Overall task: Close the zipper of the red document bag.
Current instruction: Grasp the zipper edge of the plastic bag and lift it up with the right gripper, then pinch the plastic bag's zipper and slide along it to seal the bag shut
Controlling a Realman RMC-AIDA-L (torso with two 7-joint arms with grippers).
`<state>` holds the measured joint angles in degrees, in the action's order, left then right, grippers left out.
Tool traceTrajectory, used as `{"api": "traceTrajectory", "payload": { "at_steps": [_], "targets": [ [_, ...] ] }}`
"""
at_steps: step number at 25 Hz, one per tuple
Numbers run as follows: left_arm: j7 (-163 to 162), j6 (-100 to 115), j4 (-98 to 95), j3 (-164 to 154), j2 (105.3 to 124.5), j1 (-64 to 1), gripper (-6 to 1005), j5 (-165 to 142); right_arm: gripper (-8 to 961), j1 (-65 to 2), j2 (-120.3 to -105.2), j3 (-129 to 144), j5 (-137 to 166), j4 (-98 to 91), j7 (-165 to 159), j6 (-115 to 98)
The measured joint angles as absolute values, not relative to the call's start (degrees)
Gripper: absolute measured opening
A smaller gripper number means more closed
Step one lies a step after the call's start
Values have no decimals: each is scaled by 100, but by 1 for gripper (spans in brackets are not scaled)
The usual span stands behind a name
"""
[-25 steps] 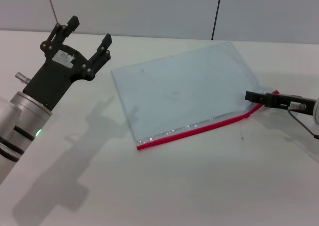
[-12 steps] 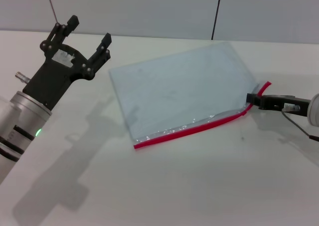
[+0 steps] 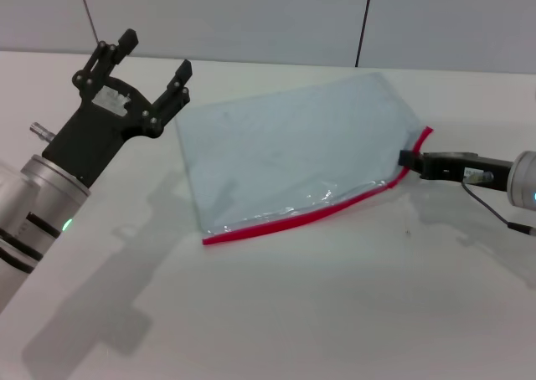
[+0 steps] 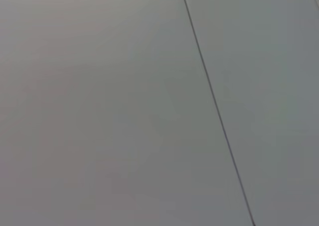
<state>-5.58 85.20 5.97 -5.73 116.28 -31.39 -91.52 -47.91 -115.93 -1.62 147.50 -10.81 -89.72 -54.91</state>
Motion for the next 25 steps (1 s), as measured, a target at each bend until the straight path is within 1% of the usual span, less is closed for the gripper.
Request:
{"api": "traceTrajectory", "payload": {
  "at_steps": [2, 13, 25],
  "targets": [
    [-554, 8516, 597, -591, 11628, -3154, 798, -9206, 11, -4791, -11597, -167, 14636, -1079, -8877, -5687],
    [-512, 8377, 701, -621, 11637, -3400, 798, -10330, 15, -4920, -11621, -176, 13646, -602, -8094, -6442],
    [-414, 8102, 856, -668, 11648, -3563, 798, -10620, 20, -5227, -11628, -171, 13411, -259, -7855, -6926]
  ]
}}
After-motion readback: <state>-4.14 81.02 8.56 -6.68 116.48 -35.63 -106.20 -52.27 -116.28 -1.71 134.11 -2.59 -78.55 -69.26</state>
